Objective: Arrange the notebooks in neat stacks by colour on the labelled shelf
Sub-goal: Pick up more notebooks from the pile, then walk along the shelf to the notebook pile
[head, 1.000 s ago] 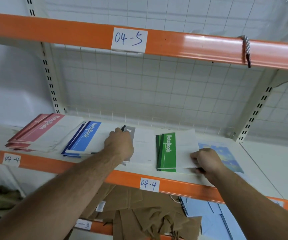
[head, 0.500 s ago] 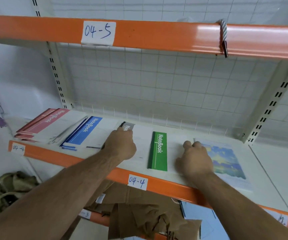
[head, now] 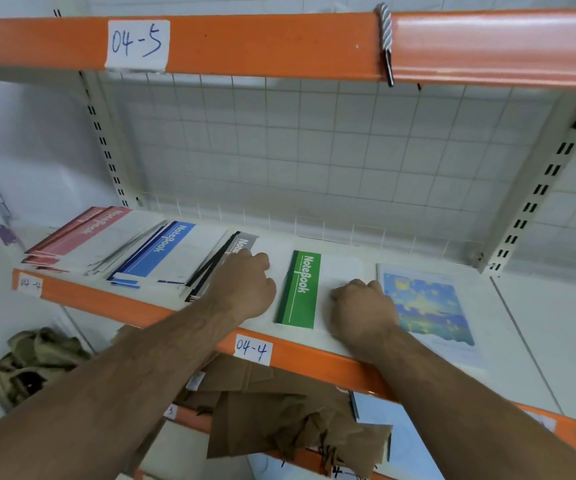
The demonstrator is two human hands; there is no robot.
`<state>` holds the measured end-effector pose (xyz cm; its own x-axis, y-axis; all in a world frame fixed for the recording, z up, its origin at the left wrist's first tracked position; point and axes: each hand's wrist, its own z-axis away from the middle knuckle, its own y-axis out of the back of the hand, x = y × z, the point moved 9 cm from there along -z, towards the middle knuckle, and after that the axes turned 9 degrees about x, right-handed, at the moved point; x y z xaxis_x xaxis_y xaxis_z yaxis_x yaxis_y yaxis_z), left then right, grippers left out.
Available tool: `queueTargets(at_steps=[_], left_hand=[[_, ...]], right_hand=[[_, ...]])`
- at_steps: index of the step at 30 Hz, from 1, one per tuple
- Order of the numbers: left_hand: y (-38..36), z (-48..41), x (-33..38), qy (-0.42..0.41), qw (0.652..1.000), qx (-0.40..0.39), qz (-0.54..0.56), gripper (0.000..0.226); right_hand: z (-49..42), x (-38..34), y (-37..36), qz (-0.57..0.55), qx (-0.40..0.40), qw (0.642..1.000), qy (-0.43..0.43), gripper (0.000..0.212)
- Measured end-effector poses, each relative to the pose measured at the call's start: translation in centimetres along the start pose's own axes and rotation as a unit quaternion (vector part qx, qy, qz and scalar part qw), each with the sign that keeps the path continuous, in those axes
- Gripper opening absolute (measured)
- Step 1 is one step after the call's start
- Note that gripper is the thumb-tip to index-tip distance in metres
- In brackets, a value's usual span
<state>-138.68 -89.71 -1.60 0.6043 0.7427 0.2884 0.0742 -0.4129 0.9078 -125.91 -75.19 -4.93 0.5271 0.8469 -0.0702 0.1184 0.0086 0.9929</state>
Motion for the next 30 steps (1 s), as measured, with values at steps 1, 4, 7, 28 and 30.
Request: queueTargets(at_steps=[1,4,7,28,30], left_hand=[[0.0,0.2,0.5,-0.012,1.000,-0.003,0.008,0.041],[-0.2,0.7,2.6,-0.065,0.997,-0.038,0.025,0.051],[-1.1,1.1,4.9,-0.122,0.988,-0.091,0.016,0.061],[-4.1,21.8,28.3,-0.510,0.834,-0.196,0.070,0.075],[-3.7,24.8,30.6,-0.537,0.815,-0.204,0.078,0.073]], right_hand=[[0.1,0.1,0.2,-0.006,-0.001,1.000,-0.003,0.038],[1.0,1.2,1.6,-0.059,0.021,0.997,-0.035,0.053],[2.7,2.8,3.0,-0.036,0.042,0.996,-0.064,0.058],[34.4,14.6,5.5,0.046,0.018,0.903,-0.426,0.079],[37.6,16.1,5.6,0.046,0.011,0.890,-0.453,0.080]])
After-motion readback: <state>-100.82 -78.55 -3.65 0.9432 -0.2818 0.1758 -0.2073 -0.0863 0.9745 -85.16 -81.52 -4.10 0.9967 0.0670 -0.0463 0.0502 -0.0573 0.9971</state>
